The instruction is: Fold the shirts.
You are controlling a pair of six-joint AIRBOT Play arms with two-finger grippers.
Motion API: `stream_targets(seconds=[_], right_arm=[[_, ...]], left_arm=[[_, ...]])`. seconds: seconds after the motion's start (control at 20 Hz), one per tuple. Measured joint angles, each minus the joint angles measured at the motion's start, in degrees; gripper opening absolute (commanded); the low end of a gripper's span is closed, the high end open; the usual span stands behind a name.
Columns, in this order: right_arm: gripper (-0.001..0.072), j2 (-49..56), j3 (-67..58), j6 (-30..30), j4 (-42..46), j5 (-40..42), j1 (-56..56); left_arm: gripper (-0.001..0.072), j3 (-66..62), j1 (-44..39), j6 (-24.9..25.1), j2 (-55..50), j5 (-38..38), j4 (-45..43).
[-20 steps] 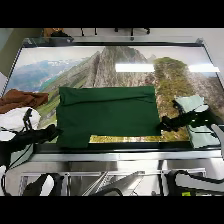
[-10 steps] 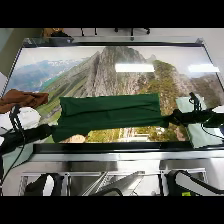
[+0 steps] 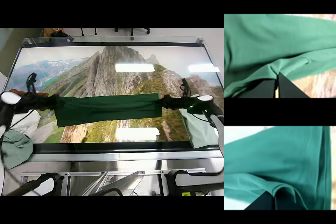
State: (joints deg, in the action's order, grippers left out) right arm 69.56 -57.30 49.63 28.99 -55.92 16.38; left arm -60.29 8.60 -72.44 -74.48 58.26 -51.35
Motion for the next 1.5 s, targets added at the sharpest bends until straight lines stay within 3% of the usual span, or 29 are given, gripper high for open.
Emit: stream_targets(seconds=[0.25,0.3,0.35,0.4,0.45,0.5,0.55,0.6,0.85,1.1,1.15,1.25,1.3,1.35,1.4,1.45,1.5], right_arm=[[0.0045,10.1,-6.9,-1.4,-0.9,3.5,-1.7],[0.0198,11.1,-7.6,-1.8,-0.9,3.6,-1.8],[0.0337,11.7,-8.2,-2.2,-1.0,3.9,-1.9],[0.0371,11.9,-8.9,-2.6,-1.0,3.7,-1.8],[0.0371,11.9,-9.6,-2.7,-0.8,3.3,-1.7],[0.0379,11.6,-10.4,-2.8,-0.3,2.6,-1.3],[0.0496,11.2,-11.5,-2.8,0.5,1.9,-0.7],[0.0559,10.8,-12.6,-2.6,1.7,1.0,-0.1],[0.0571,11.2,-15.0,0.9,8.9,-1.0,1.6],[0.0564,13.9,-15.6,1.8,9.5,-1.4,0.7],[0.0557,14.4,-15.7,1.7,9.4,-1.4,0.4],[0.0333,15.6,-15.8,1.7,9.5,-1.3,-0.2],[0.0267,16.3,-15.8,1.7,9.0,-1.7,-0.5],[0.0103,16.7,-15.8,1.4,8.9,-2.3,-0.8],[0.0029,17.2,-15.8,0.9,8.6,-3.7,-1.1],[0.0028,17.4,-16.0,0.2,8.3,-4.7,-1.2],[0.0027,17.5,-16.4,-0.2,8.6,-5.5,-1.4]], left_arm=[[0.0026,-9.0,0.0,-0.2,-14.4,-1.8,-0.7],[0.0075,-10.4,0.0,-0.2,-16.4,-1.9,-1.4],[0.0456,-11.8,0.0,-0.2,-18.0,-2.0,-1.8],[0.0685,-13.2,0.0,-0.2,-19.3,-2.2,-2.1],[0.0688,-14.6,-0.1,-0.2,-20.3,-2.3,-2.3],[0.0688,-16.1,-0.2,-0.2,-21.0,-2.2,-2.5],[0.0687,-17.9,-0.3,-0.2,-21.6,-2.0,-2.5],[0.0687,-19.6,-0.4,-0.2,-21.9,-1.2,-2.6],[0.0687,-28.2,-0.7,-0.7,-22.7,4.5,-2.8],[0.0687,-31.2,-3.0,-1.5,-22.9,7.8,-2.6],[0.0687,-31.4,-3.7,-1.6,-22.9,8.0,-2.5],[0.0686,-31.6,-5.2,-1.7,-22.9,8.3,-2.5],[0.0685,-31.7,-6.0,-1.7,-22.9,8.4,-2.5],[0.0585,-31.7,-7.0,-1.7,-22.9,8.5,-2.5],[0.0393,-31.8,-7.9,-1.7,-22.9,8.5,-2.5],[0.0160,-31.8,-8.9,-1.7,-22.9,8.5,-2.5],[0.0025,-31.8,-9.9,-1.7,-22.9,8.3,-2.5]])
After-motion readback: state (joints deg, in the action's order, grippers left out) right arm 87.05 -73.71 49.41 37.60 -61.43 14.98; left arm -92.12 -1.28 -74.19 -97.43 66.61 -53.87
